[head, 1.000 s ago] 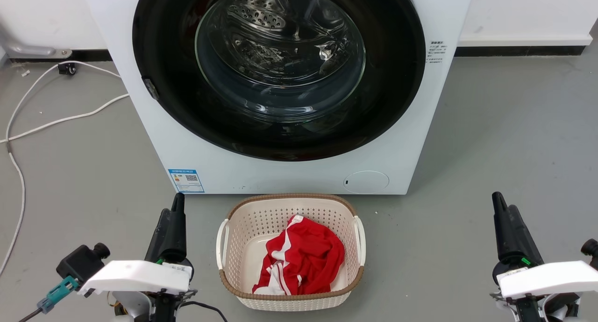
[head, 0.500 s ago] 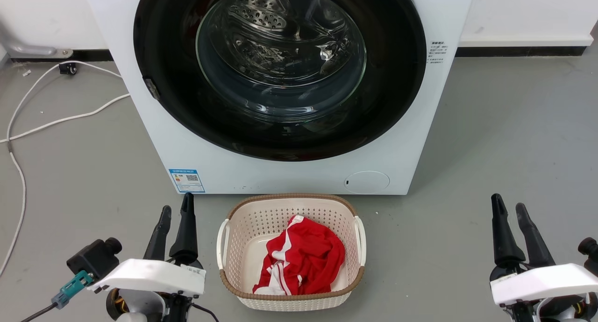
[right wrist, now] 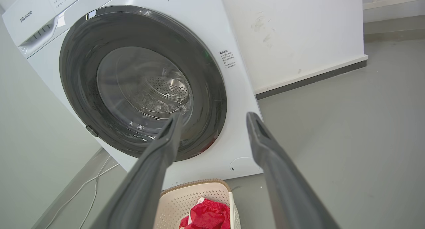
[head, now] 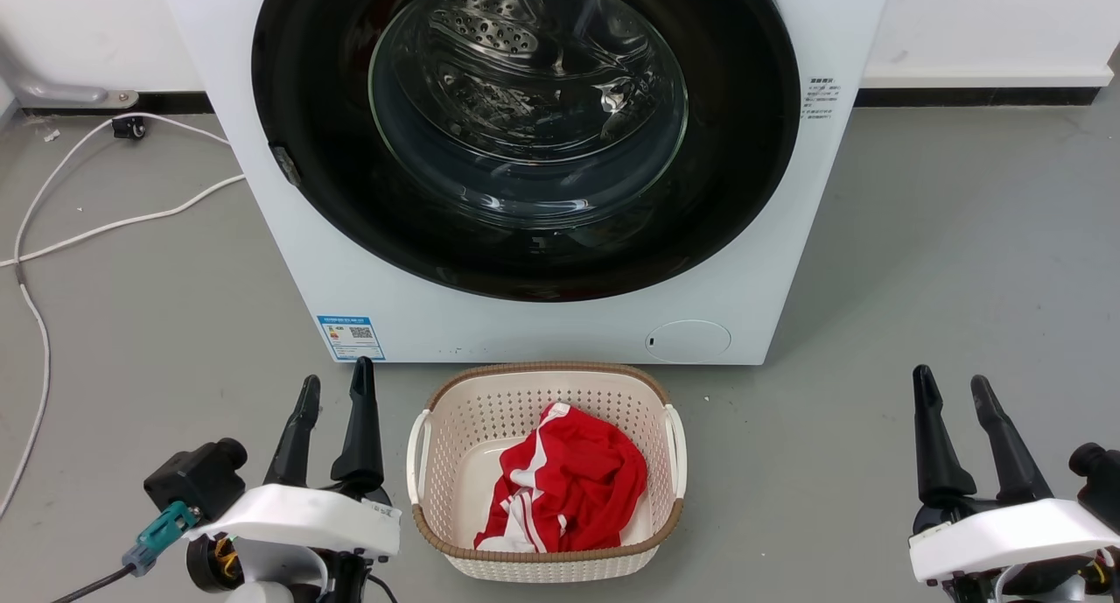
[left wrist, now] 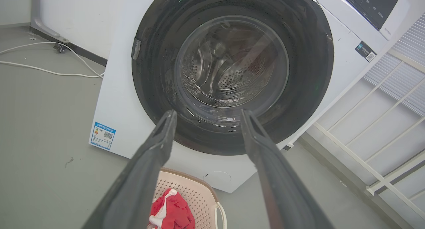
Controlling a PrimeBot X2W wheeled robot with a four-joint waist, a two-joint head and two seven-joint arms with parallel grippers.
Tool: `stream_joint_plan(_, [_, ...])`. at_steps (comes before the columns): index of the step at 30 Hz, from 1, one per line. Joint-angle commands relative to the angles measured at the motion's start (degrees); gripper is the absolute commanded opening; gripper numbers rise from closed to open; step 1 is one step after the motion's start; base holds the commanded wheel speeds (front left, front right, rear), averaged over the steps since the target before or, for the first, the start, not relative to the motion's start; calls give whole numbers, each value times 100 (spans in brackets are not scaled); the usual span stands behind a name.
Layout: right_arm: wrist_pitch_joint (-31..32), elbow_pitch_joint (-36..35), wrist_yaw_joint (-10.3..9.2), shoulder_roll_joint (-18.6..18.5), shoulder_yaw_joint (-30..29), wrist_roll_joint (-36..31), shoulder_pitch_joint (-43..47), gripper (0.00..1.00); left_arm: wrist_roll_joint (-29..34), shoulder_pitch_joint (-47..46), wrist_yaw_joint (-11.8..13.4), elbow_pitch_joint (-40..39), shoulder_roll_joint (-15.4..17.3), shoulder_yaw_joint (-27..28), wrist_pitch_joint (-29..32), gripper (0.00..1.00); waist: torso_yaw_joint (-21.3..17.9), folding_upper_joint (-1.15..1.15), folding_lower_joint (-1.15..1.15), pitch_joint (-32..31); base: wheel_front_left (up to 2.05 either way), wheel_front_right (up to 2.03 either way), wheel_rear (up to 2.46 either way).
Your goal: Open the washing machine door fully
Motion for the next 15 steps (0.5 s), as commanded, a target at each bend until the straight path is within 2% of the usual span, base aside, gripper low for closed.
stream_joint_plan(1, [-24,-111,0,-2,8,-201,6,100,194,-22,26,-81,16,-15,-67,100,-3,0,0,0,0,0,0])
stream_joint_plan(15, [-74,-248,0,1,44,-915,105,100,958,-19,53,-140,17,-103,-255,100,-12,0,0,3,0,0,0])
